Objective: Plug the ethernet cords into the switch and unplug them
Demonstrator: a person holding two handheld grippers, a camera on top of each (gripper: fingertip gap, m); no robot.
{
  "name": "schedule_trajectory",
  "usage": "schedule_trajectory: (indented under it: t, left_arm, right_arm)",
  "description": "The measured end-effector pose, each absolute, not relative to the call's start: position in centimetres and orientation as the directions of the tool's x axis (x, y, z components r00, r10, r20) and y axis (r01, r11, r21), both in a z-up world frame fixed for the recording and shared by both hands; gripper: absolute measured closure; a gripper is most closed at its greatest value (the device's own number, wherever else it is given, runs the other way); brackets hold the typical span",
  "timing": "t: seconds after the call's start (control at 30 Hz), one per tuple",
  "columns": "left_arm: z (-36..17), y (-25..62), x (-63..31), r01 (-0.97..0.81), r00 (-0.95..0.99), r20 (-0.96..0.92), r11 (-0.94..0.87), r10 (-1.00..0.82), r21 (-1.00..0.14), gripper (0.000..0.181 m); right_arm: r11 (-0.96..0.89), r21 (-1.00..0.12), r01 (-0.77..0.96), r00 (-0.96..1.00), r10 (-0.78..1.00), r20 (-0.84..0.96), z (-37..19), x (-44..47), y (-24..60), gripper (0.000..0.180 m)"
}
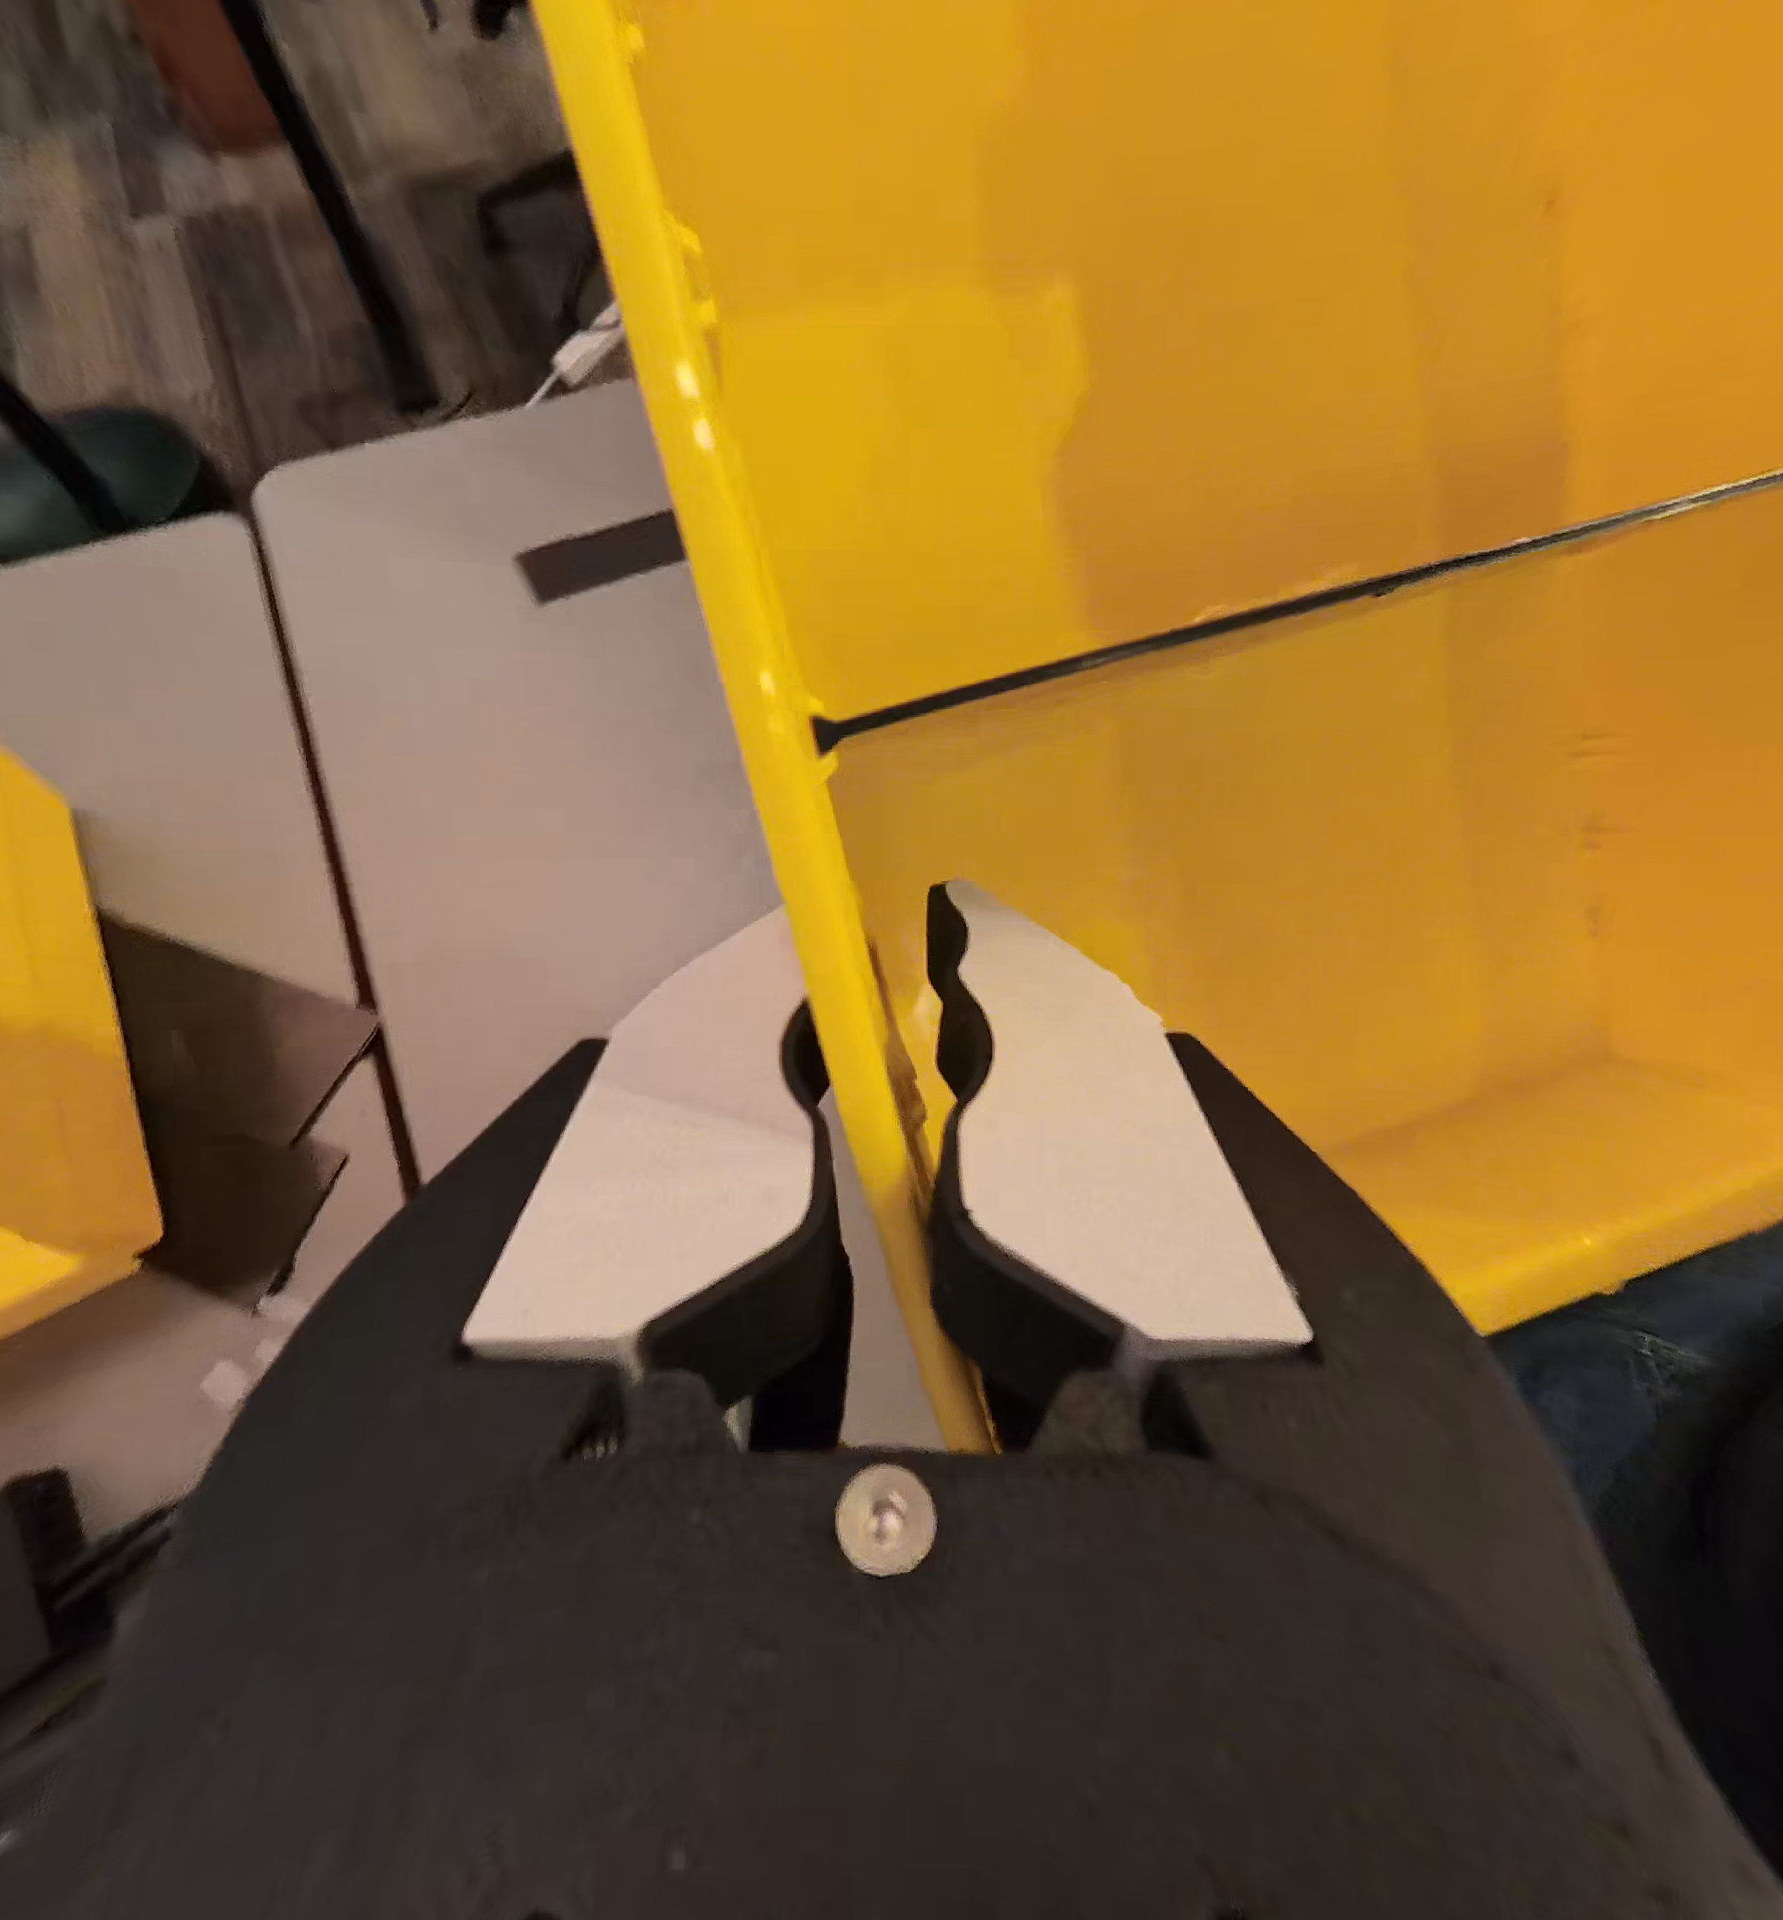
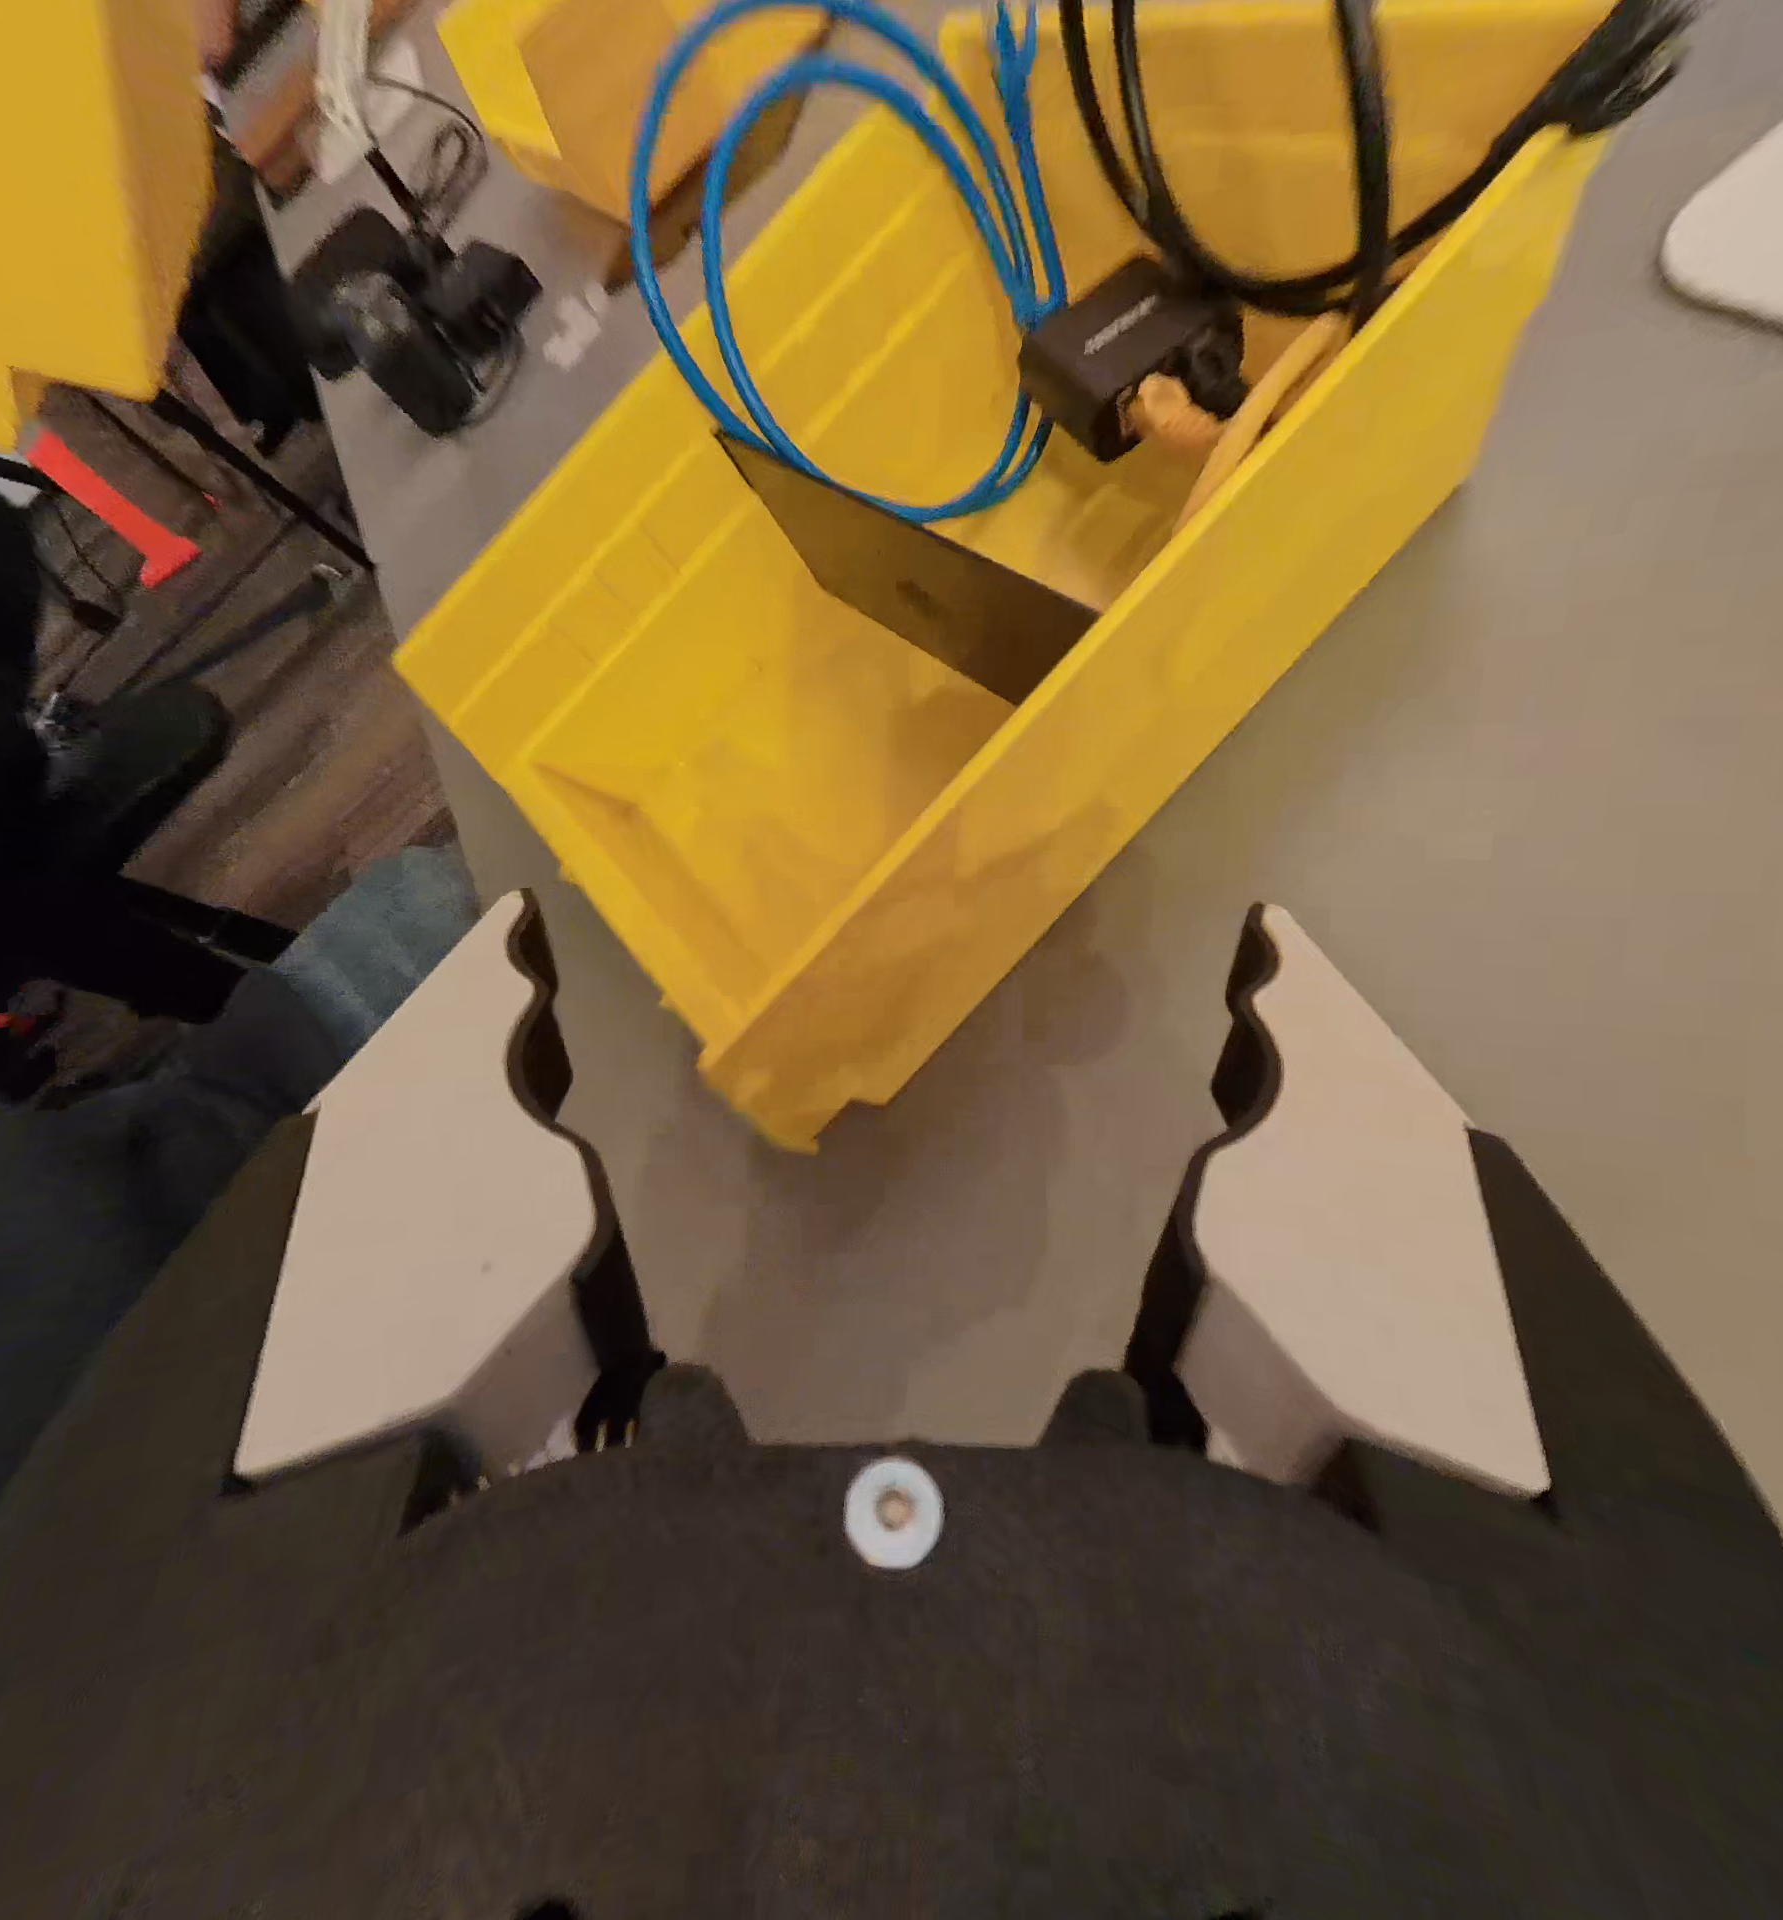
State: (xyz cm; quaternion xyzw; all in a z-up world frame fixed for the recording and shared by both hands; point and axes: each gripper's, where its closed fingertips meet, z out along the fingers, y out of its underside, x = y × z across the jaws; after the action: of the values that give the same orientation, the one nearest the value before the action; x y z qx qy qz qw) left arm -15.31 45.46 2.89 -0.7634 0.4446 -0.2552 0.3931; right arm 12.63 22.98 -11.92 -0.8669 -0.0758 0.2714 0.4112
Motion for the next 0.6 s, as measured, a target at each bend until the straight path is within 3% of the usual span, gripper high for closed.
schedule_trajectory:
  t: [0.13,0.2,0.27,0.43,0.6]
  left_arm:
    - [4.4,40.4,-7.3,-0.481,0.343,0.027,-0.200,-0.939,-0.854,0.167]
    - [4.3,38.0,-2.0,-0.486,0.272,0.019,-0.154,-0.962,-0.860,0.168]
    - [3.5,35.5,3.8,-0.527,0.193,-0.018,-0.088,-0.981,-0.846,0.167]
    - [-0.9,28.1,17.4,-0.629,-0.021,0.006,0.008,-1.000,-0.778,0.165]
    - [-6.7,20.4,26.0,-0.711,-0.168,0.033,0.098,-0.985,-0.696,0.166]
  right_arm:
    - [-0.471,-0.868,-0.158,0.803,0.450,-0.391,-4.8,14.0,18.5,0.057]
    - [-0.329,-0.933,-0.146,0.824,0.482,-0.299,-1.4,15.2,15.5,0.056]
    - [-0.253,-0.955,-0.152,0.864,0.435,-0.253,0.6,17.2,12.6,0.055]
    - [-0.195,-0.954,-0.228,0.931,0.244,-0.272,0.8,21.1,7.4,0.056]
    - [-0.144,-0.942,-0.302,0.953,-0.033,-0.301,-4.2,25.3,4.4,0.063]
